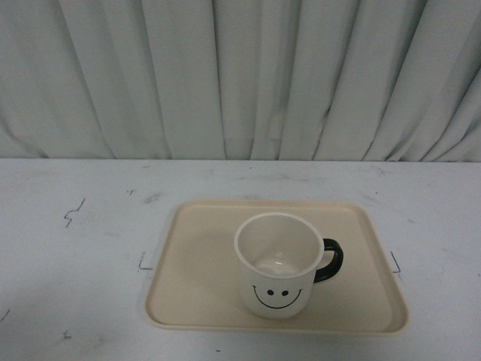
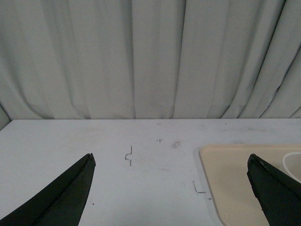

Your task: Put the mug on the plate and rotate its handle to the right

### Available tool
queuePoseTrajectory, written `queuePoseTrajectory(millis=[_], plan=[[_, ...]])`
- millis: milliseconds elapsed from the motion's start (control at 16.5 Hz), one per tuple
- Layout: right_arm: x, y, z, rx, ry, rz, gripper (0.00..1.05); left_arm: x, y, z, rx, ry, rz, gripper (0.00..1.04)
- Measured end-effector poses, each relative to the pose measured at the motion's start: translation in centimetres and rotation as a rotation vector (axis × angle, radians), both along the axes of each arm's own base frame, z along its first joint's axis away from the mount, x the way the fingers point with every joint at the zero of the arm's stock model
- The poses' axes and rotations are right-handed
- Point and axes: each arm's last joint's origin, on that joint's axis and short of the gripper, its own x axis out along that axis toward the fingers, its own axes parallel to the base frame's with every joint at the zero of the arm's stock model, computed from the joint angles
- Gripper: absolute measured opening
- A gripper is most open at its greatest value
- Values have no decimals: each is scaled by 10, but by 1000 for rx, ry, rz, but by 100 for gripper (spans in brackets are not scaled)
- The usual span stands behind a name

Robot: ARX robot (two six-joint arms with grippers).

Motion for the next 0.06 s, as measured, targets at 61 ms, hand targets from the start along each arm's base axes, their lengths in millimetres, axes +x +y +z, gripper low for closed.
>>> queuePoseTrajectory(millis=[61], plan=[[0,0,0,0,0,0,98,0,0,0,0,0,0,98]])
